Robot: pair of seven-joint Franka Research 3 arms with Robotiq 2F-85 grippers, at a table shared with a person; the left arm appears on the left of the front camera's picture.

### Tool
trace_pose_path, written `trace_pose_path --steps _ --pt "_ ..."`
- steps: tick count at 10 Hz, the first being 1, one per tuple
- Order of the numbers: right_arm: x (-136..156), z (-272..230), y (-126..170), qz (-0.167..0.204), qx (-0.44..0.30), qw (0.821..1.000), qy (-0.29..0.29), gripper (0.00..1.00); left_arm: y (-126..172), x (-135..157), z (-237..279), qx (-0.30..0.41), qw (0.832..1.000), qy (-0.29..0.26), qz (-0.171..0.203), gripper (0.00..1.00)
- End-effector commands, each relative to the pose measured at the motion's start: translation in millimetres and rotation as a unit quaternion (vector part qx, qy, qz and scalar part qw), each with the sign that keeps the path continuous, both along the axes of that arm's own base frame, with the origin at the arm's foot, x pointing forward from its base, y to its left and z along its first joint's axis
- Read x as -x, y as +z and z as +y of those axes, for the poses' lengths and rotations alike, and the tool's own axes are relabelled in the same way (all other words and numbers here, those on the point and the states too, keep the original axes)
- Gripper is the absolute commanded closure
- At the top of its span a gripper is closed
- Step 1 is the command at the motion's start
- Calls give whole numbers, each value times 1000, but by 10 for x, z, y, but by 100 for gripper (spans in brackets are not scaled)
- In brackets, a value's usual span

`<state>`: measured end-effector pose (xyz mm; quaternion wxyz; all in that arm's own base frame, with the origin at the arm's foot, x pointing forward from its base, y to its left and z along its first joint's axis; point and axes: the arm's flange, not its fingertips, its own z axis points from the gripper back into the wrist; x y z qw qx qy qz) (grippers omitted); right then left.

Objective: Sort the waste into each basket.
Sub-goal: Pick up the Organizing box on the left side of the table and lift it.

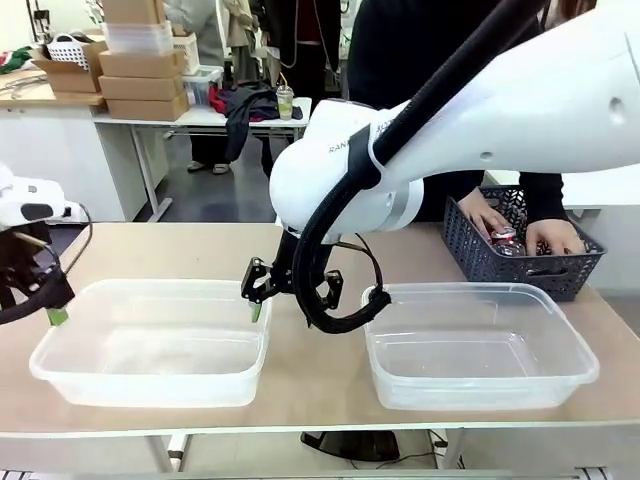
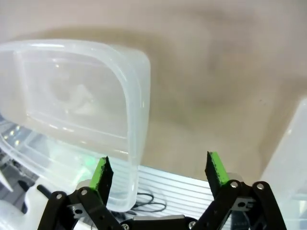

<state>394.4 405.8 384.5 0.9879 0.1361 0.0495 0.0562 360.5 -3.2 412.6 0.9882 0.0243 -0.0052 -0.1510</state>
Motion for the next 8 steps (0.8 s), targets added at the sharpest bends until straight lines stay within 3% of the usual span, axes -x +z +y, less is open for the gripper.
trace_pose_path --steps 1,2,3,4,6,7,8 --pt "33 -33 -23 5 -13 1000 -10 0 132 -7 0 -5 999 -27 -28 0" --pt "33 -33 -23 5 -13 1000 -10 0 132 -7 0 -5 999 -27 -28 0" --pt "-2 5 24 -1 0 1000 1 0 -22 -9 -9 1 1000 -2 3 0" --pt "-45 158 -92 1 42 999 -7 0 -151 -8 -47 47 998 -24 30 0" --pt "-49 313 -82 -29 63 997 -16 0 -284 62 -52 75 996 -18 35 0" --pt "-41 367 -121 -23 74 997 -17 0 -327 67 -51 79 997 -5 19 0" --pt "-23 409 -161 -19 82 996 -15 0 -358 72 -64 70 997 -9 26 0"
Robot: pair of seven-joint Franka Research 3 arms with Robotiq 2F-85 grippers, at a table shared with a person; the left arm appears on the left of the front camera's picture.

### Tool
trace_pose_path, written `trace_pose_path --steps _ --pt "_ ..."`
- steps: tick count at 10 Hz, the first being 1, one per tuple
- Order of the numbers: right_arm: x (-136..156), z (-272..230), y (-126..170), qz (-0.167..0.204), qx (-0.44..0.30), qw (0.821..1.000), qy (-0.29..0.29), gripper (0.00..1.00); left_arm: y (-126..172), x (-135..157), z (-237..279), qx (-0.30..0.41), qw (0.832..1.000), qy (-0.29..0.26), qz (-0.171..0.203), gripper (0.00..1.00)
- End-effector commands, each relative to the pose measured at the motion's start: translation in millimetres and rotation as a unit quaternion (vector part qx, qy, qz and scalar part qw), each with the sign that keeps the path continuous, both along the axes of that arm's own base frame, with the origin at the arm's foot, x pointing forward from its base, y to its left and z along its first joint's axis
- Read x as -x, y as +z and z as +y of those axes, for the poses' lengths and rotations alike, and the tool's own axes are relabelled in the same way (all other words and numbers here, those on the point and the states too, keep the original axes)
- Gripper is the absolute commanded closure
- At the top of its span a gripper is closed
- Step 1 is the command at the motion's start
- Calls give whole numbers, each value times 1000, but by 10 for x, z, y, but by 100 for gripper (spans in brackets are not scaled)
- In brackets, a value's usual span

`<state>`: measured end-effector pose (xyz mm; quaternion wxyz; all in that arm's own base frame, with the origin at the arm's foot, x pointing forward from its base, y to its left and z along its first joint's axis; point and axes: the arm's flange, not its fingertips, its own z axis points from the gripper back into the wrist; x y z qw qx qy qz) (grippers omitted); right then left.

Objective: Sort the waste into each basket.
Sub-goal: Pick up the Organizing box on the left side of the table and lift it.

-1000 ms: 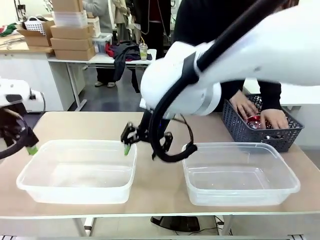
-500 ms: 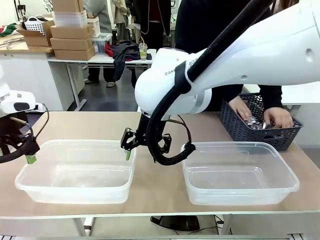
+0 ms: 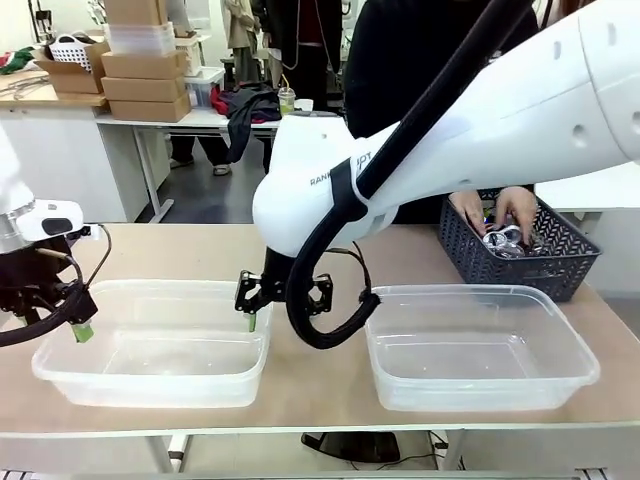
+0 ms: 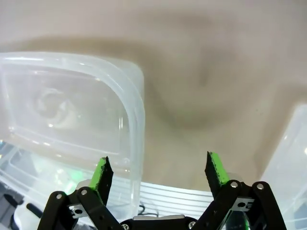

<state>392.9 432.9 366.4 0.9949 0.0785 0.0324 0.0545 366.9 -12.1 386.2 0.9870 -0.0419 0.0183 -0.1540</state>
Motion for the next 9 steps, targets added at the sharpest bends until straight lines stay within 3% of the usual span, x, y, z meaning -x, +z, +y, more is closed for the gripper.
trace_pose_path --steps 1,3,4,5,7,9 --pt "-24 151 -1 -8 41 999 -20 26 -104 135 19 7 1000 -6 -10 0" --pt "7 199 -37 -10 52 998 -17 85 -89 135 9 20 999 16 -45 60" --pt "43 231 -25 -19 50 998 -17 100 -75 143 0 14 998 21 -56 91" --pt "74 245 -5 -32 55 997 -31 100 -78 140 14 19 997 27 -66 100" --pt "134 289 -3 -22 58 997 -35 96 -91 144 24 14 996 39 -83 100" --pt "120 263 -11 -24 63 996 -53 100 -95 153 19 12 996 35 -81 100"
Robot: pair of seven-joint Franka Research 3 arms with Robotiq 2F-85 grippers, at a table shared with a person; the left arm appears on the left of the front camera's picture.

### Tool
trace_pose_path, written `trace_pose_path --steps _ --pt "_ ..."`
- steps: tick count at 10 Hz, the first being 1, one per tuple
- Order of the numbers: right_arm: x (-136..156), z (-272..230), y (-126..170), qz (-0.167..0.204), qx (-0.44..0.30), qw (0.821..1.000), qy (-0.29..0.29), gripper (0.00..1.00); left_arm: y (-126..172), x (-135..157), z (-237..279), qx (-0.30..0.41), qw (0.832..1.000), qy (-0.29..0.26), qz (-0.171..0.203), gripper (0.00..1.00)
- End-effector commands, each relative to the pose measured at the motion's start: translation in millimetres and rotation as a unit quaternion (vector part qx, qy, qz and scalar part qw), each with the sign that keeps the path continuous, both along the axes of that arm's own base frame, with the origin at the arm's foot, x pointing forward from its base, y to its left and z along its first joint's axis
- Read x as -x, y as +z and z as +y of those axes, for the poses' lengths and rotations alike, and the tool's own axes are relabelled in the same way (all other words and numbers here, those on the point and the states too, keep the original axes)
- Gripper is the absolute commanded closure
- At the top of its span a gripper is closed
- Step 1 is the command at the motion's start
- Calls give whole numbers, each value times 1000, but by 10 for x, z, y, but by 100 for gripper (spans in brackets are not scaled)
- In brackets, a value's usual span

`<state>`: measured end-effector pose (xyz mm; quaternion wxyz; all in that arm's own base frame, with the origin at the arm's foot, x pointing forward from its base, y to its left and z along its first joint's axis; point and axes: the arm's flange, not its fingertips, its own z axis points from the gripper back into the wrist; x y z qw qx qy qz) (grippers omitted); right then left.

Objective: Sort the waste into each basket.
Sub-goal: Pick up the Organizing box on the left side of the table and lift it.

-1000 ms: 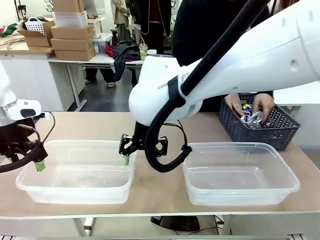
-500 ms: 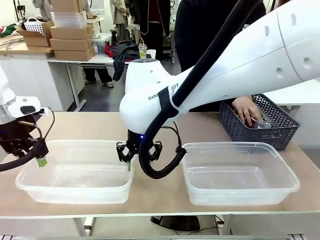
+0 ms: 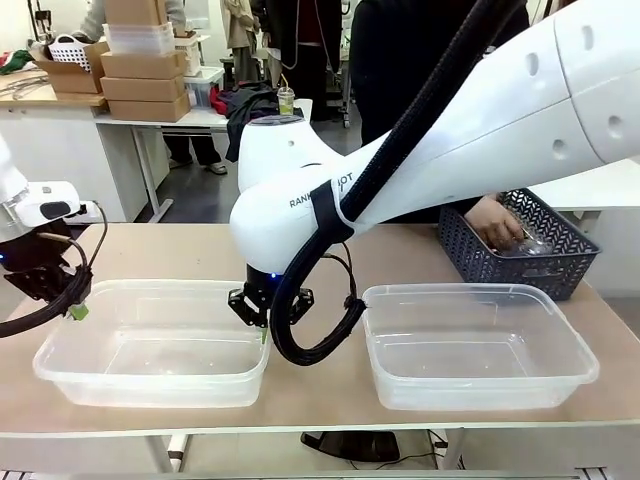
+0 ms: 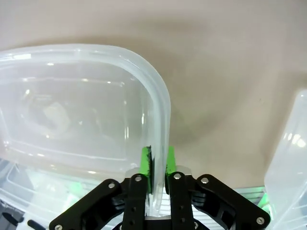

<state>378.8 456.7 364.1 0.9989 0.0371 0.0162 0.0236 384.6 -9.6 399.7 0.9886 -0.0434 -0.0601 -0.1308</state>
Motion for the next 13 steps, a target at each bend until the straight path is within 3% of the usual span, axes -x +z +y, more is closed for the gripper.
trace_pose_path --steps 1,6,8,11,13 --pt "-31 16 10 -6 18 1000 -24 100 -232 331 -9 -4 1000 8 -5 100" --pt "-119 -129 176 26 12 999 -23 100 56 365 -3 10 999 46 -14 100" --pt "-165 -304 694 61 5 998 6 100 506 241 -113 -10 999 37 39 100" --pt "-48 -513 1454 110 46 992 30 100 1311 -130 -337 -8 1000 14 21 100" --pt "24 -638 1544 106 57 991 51 100 1734 -132 -403 36 999 21 -14 100"
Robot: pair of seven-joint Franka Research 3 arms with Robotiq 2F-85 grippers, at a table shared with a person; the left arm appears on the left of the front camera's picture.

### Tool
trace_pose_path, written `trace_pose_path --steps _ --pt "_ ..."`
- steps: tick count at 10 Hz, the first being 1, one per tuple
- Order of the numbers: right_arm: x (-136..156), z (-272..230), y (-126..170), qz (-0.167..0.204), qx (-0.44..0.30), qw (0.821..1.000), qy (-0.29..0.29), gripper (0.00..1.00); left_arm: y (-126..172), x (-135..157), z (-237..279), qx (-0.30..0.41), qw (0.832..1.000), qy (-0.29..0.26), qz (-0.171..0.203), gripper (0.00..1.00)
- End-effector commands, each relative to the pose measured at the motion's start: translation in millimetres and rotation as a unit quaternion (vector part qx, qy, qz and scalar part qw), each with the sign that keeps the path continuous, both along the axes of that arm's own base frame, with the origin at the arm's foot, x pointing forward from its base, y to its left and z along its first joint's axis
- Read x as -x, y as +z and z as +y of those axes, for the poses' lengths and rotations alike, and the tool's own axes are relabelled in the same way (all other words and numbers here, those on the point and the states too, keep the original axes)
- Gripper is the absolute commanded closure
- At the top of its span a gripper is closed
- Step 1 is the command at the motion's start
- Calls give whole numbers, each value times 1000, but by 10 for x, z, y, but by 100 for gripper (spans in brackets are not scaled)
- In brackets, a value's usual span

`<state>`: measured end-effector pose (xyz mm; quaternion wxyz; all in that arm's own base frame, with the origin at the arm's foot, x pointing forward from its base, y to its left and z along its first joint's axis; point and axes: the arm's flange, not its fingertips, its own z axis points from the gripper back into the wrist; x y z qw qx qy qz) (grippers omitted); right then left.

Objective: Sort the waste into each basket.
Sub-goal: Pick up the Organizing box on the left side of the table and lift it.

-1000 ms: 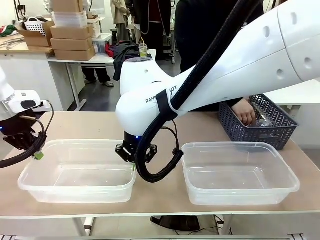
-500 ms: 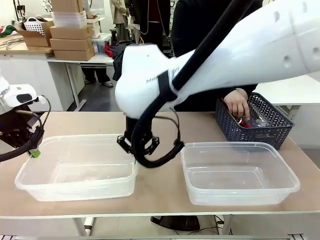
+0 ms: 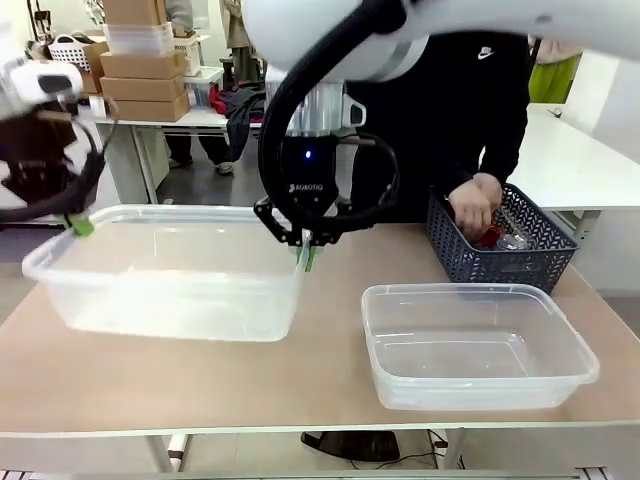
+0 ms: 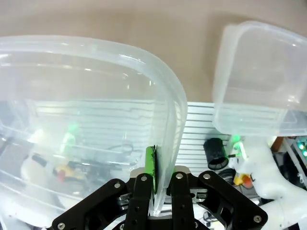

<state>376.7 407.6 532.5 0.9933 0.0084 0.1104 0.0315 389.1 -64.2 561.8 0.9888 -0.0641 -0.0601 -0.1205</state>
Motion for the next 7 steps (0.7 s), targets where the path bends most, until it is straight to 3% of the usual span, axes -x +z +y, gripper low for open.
trace_pose_path --steps 1,4,5,6,7 --pt "11 53 -117 -1 -3 1000 -1 100 -224 51 50 -14 1000 0 10 100" --pt "11 53 -117 -1 -3 1000 -1 100 -224 51 50 -14 1000 0 10 100" --pt "-37 32 -62 0 -3 1000 -7 95 -189 29 29 -5 1000 3 22 91" --pt "-84 -291 -73 -23 9 1000 2 95 -122 35 -114 39 990 108 76 91" --pt "-95 -594 -34 -41 -4 999 3 95 -29 77 -279 74 984 129 97 91"
